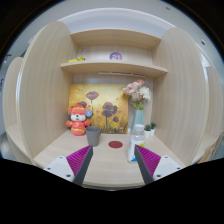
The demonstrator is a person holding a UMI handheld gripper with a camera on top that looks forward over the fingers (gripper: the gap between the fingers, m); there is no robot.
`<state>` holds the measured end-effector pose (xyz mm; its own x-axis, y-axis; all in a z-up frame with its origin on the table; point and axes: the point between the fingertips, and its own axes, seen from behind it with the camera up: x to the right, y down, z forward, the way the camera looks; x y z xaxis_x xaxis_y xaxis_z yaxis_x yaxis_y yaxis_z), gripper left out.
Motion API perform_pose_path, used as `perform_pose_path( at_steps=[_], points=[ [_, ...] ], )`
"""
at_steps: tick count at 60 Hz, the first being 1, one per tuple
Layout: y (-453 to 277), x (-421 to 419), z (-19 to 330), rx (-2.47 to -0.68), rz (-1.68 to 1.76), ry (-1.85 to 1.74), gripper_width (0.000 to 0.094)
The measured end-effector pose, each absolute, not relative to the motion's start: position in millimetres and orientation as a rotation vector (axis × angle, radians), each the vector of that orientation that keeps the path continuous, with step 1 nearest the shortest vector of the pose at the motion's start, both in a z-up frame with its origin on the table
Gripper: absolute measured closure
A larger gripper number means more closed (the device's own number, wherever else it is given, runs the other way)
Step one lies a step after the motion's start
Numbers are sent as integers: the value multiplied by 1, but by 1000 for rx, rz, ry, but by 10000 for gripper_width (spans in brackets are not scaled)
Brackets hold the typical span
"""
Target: Pour water
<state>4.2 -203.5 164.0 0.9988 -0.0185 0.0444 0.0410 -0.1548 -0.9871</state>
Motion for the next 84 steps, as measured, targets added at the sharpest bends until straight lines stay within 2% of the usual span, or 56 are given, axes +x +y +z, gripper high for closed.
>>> perform_pose_path(
  at_steps=[11, 24, 41, 48, 58, 67, 70, 73, 74, 84],
  points=[
    [-173, 70, 114, -1738, -160, 40, 75],
    [-120, 102, 77, -1795, -148, 82, 76],
    [-43, 123, 74, -1793, -128, 86, 91],
    [-23, 120, 76, -1782, -91, 75, 160],
    [-11, 121, 76, -1739, -89, 86, 372],
    [-10, 126, 79, -1704, -151, 94, 457],
    [-10, 126, 81, -1694, -158, 89, 516],
    [-9, 124, 80, -1694, -163, 71, 514],
    [-8, 122, 79, -1701, -162, 60, 546],
    [-6, 119, 79, -1707, -188, 8, 548]
  ],
)
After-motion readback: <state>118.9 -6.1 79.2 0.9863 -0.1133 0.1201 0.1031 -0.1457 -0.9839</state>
